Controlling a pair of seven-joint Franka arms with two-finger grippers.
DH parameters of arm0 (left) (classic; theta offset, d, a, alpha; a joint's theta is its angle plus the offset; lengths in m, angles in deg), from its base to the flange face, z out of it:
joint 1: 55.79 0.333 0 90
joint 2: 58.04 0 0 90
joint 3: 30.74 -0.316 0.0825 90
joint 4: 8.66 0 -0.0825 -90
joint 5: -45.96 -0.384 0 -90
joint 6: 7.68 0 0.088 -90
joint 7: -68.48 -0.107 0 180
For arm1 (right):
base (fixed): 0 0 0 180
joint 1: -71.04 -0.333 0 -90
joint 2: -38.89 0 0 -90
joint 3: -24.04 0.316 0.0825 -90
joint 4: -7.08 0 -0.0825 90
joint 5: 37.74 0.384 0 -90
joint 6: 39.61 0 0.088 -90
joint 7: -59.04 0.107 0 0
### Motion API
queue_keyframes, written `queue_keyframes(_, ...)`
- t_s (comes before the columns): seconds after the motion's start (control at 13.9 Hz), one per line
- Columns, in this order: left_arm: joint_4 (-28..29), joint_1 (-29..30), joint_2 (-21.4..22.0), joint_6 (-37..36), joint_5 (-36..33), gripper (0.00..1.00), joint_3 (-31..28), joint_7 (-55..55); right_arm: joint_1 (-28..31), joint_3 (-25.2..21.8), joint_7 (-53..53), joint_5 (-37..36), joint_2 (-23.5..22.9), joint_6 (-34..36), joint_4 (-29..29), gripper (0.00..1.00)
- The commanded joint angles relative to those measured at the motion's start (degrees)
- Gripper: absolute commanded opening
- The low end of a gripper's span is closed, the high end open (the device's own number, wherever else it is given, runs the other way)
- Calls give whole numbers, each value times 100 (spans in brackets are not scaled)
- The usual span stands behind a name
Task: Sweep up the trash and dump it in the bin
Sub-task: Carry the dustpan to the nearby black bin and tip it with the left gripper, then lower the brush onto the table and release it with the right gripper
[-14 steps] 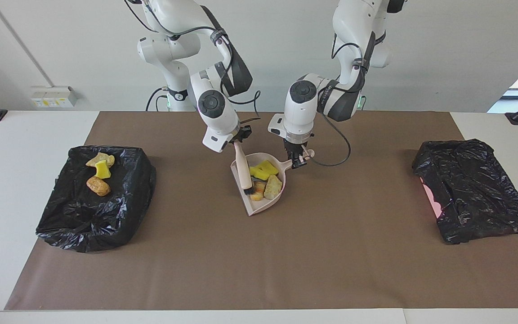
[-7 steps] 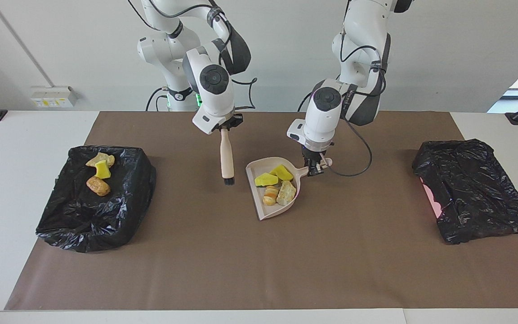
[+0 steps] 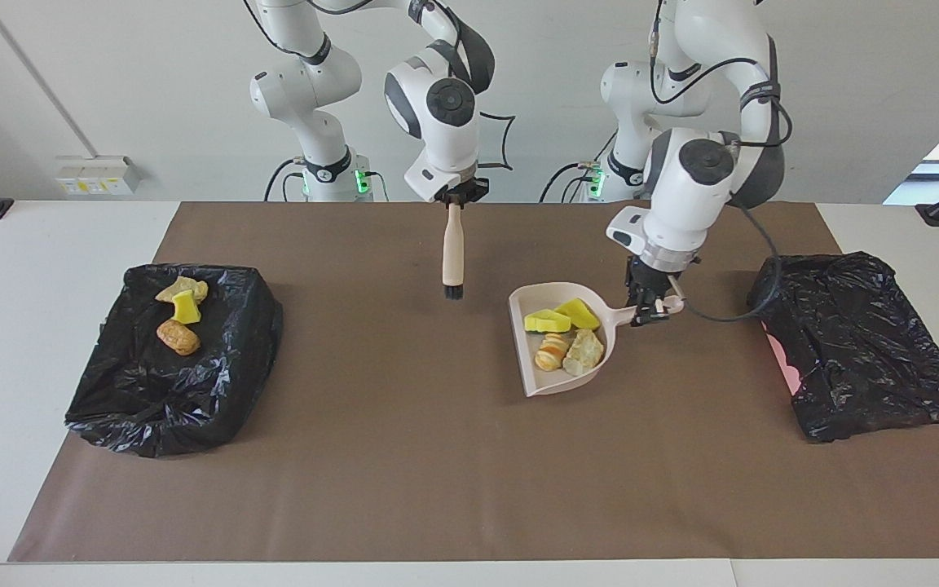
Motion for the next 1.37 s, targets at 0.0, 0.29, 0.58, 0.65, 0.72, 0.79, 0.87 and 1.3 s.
queue_keyframes(0.0, -448, 973, 244, -658, 393, 0, 37, -1414, -360, -4, 251, 91, 443, -892, 1015, 0)
queue_keyframes(0.29, -1065, 2423, 87, -872, 500, 0, 37, -3305, -862, -4, 427, 91, 427, -2081, 1904, 0)
queue_keyframes(0.58, -1680, 3725, -186, -881, 588, 0, 37, -4170, -1047, -4, 349, 91, 427, -2223, 2046, 0)
queue_keyframes(0.65, -1725, 3998, -230, -776, 510, 0, 37, -4135, -1047, -4, 252, 91, 409, -2206, 2046, 0)
queue_keyframes(0.72, -1891, 4148, -335, -610, 440, 0, 2, -4083, -1029, -4, 86, 91, 400, -2162, 2046, 0)
queue_keyframes(0.79, -2066, 4219, -440, -347, 117, 0, -111, -4065, -1020, -4, 41, 91, 391, -2118, 2038, 0)
queue_keyframes(0.87, -2138, 4211, -502, -170, -321, 0, -191, -4065, -1020, -4, 49, 91, 365, -2109, 2020, 0)
queue_keyframes(1.3, -2016, 4124, -564, 869, -2282, 0, -341, -3147, -828, -30, 14, 21, 189, -1898, 1503, 100)
